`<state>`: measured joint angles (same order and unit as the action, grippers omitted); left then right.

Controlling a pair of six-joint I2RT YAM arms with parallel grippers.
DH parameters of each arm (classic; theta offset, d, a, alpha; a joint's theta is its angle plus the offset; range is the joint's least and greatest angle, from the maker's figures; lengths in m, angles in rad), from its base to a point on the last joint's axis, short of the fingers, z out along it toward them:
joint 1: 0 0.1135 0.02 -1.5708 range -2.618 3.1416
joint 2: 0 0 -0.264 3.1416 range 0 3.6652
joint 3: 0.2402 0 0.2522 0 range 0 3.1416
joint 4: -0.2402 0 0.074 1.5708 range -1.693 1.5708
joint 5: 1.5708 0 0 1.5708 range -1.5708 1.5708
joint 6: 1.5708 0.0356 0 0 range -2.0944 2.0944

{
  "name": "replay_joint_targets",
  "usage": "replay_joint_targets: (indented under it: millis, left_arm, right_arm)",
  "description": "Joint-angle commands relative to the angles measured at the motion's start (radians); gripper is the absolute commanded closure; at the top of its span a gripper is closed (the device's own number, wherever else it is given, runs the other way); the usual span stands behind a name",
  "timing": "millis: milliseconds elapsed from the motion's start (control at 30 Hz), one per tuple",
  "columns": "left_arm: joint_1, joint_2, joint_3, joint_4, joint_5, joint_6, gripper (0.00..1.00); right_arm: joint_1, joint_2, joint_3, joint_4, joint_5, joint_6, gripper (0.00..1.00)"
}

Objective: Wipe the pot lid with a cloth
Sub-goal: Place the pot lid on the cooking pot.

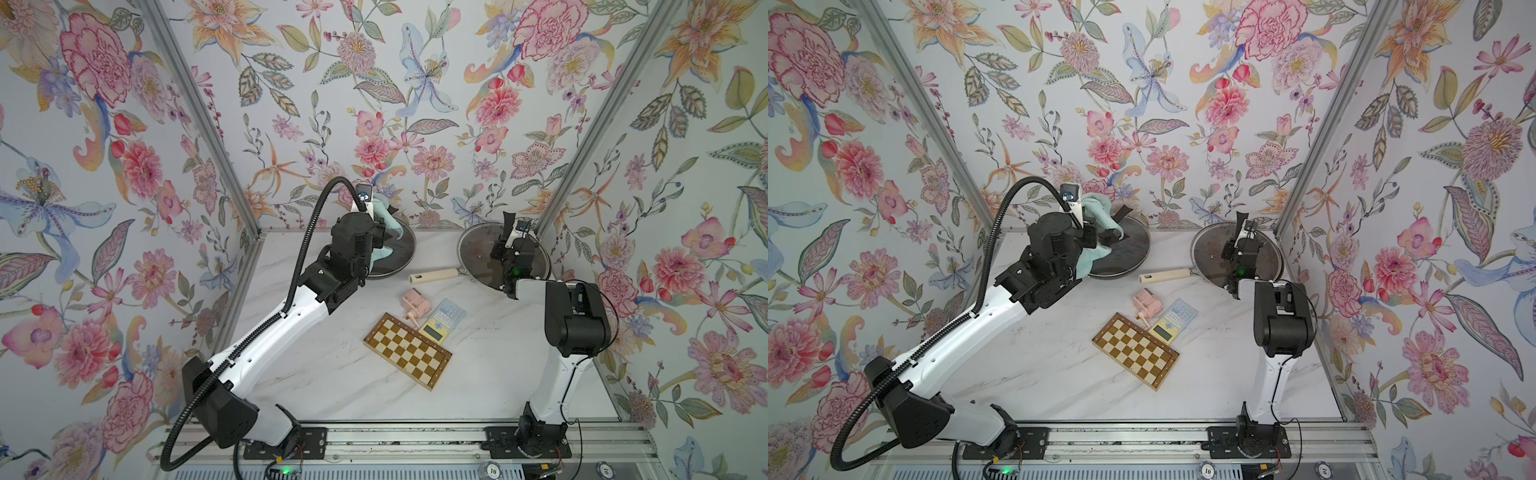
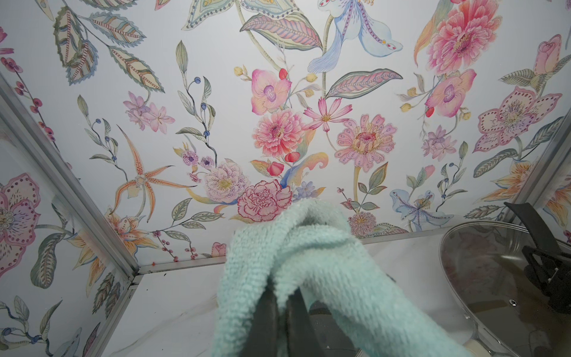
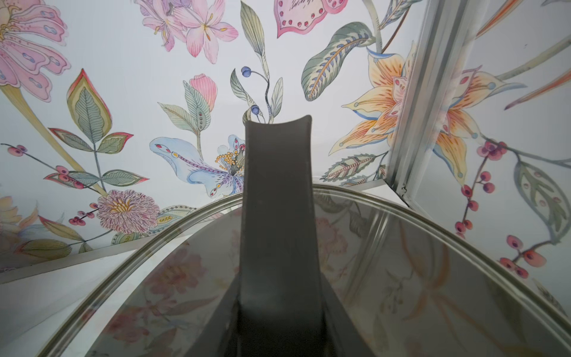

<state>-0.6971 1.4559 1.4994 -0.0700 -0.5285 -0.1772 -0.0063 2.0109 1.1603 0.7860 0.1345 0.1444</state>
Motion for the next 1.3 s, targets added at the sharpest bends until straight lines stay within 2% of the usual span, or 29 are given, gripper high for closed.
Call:
replay_joint_targets:
  millis: [0, 600, 1067, 1267]
  left_arm:
    - [-0.012, 0.017, 0.025, -0.012, -0.027, -0.022, 1.00]
    - [-0.024, 0.088, 0.084, -0.015, -0.002, -0.028, 1.00]
    - [-0.032, 0.098, 0.105, -0.034, -0.004, -0.030, 1.00]
    - [-0.035, 0.098, 0.109, -0.039, -0.007, -0.030, 1.00]
  right_arm:
    - [-0.014, -0.018, 0.083, 0.115, -0.029, 0.012, 1.00]
    - [-0.028, 0.005, 0.043, 0.095, -0.011, -0.008, 1.00]
    - [-0.038, 0.022, 0.006, 0.098, -0.013, -0.010, 1.00]
    - [-0.038, 0.026, -0.004, 0.094, 0.003, -0.050, 1.00]
